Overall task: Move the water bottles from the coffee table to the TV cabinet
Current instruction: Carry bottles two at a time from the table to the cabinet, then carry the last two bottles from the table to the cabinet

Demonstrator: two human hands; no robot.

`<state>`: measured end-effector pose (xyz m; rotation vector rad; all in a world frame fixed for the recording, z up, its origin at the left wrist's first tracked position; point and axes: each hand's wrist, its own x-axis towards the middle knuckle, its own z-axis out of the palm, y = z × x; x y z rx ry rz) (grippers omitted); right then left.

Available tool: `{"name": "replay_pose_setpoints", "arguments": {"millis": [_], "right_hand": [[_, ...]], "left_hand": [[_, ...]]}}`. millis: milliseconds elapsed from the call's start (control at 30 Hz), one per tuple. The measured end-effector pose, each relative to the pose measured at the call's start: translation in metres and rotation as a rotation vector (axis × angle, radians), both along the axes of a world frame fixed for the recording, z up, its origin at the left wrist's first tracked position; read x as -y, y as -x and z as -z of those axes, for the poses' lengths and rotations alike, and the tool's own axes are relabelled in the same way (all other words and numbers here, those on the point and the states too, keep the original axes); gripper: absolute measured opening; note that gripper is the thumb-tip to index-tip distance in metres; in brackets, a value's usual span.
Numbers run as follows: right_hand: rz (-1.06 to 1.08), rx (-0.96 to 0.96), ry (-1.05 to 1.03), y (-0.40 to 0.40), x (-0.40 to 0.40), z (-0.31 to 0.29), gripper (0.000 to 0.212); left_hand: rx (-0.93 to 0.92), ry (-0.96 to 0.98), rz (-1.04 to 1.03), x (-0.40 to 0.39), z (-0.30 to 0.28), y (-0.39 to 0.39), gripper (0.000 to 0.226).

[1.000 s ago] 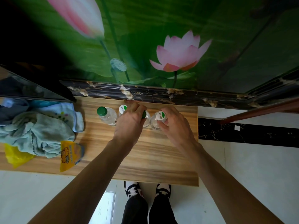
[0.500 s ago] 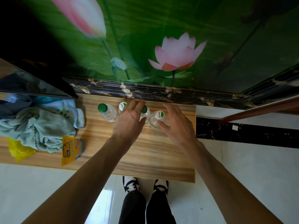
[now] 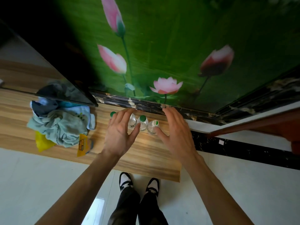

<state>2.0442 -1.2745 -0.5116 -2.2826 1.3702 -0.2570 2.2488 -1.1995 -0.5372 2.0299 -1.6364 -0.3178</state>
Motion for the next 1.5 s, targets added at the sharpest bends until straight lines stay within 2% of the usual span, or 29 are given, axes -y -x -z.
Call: {"name": "replay_pose_setpoints", "arguments": {"millis": [200, 300, 433, 567, 800, 1233, 1500], "right_hand": [[0.028, 0.05, 0.104, -0.002, -0.011, -0.091, 0.079], [-0.004, 0.074, 0.158, -0.004, -0.018, -0.136, 0.085], [-0.131, 0.059, 0.234, -0.012, -0.027, -0.187, 0.093], [-0.291, 0.099, 0.3, -0.037, -0.041, -0.232, 0.093], [-0.548, 0.223, 0.361, -0.13, -0.088, -0.3, 0.089], [-1.06, 0.435, 0.364, -0.373, -0.286, -0.372, 0.085], [-1.367, 0.558, 0.337, -0.476, -0.455, -0.386, 0.083]], "left_hand": [[-0.042, 0.001, -0.094, -0.025, -0.079, -0.004, 0.066], [-0.027, 0.064, -0.096, -0.041, -0.12, -0.009, 0.068], [0.011, 0.163, -0.159, -0.071, -0.167, -0.021, 0.068], [0.084, 0.26, -0.264, -0.111, -0.21, -0.043, 0.067], [0.13, 0.296, -0.565, -0.204, -0.273, -0.095, 0.068], [0.338, 0.376, -1.101, -0.459, -0.36, -0.218, 0.068], [0.436, 0.34, -1.433, -0.623, -0.378, -0.23, 0.064]]}}
